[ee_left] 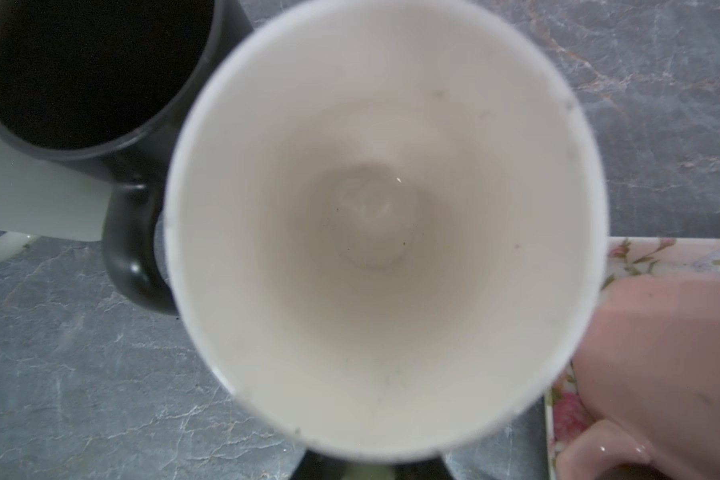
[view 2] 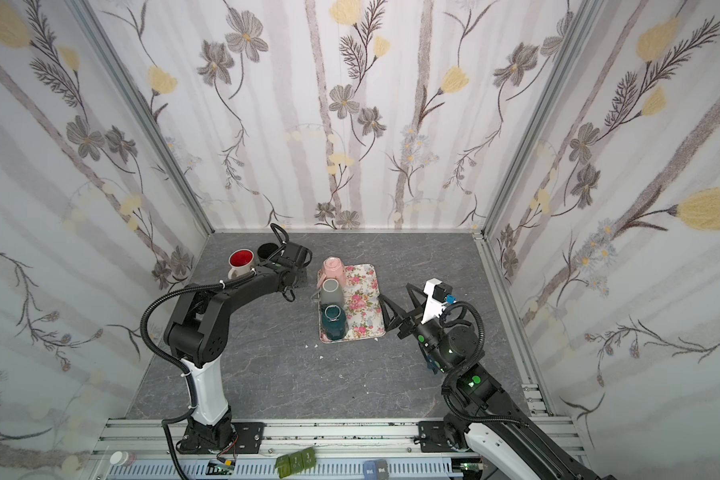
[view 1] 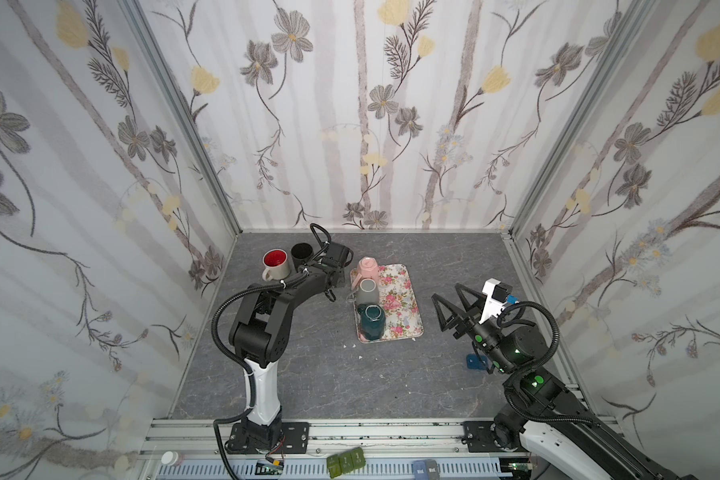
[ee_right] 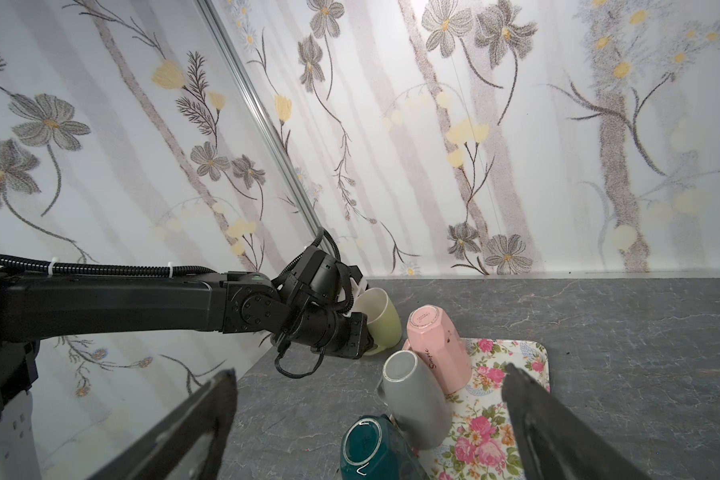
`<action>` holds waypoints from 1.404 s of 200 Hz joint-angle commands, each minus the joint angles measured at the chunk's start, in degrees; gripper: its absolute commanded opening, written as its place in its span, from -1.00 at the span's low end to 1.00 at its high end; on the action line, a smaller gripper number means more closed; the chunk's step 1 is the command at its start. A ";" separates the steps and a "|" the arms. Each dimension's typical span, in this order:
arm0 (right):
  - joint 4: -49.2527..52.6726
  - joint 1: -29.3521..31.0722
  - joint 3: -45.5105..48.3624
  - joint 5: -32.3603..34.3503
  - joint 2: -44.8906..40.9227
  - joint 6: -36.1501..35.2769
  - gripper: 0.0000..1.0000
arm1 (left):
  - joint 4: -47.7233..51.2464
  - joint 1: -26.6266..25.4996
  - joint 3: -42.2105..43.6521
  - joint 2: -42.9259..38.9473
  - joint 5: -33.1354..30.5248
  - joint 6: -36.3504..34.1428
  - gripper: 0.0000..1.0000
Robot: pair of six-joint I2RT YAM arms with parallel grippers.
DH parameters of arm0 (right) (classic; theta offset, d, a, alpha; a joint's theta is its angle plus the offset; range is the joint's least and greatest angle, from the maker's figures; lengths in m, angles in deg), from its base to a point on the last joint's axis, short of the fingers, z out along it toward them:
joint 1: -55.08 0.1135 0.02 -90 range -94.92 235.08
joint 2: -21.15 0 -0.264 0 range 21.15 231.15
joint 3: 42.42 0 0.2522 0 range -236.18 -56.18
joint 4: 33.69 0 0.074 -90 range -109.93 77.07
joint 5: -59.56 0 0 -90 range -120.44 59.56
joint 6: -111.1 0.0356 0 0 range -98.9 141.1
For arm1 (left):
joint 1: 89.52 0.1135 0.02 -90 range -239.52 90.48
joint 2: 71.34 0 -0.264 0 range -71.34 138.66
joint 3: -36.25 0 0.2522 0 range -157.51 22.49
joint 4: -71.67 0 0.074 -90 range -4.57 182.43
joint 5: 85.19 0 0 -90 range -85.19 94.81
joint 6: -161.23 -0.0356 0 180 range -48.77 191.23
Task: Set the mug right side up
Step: 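Lower the mug upright onto the table, open the left gripper and lift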
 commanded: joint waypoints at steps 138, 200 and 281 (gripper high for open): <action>-0.15 -0.23 0.43 1.68 0.48 -0.12 0.99 | 1.39 -0.08 -0.84 -2.78 -1.20 0.84 1.00; 0.20 -0.49 0.85 2.74 -0.32 0.36 0.99 | 4.14 -0.80 -0.52 -8.77 1.16 1.99 1.00; -0.51 -0.60 -0.86 -0.11 4.04 2.55 0.99 | 1.80 -4.67 9.01 -24.35 3.74 0.77 1.00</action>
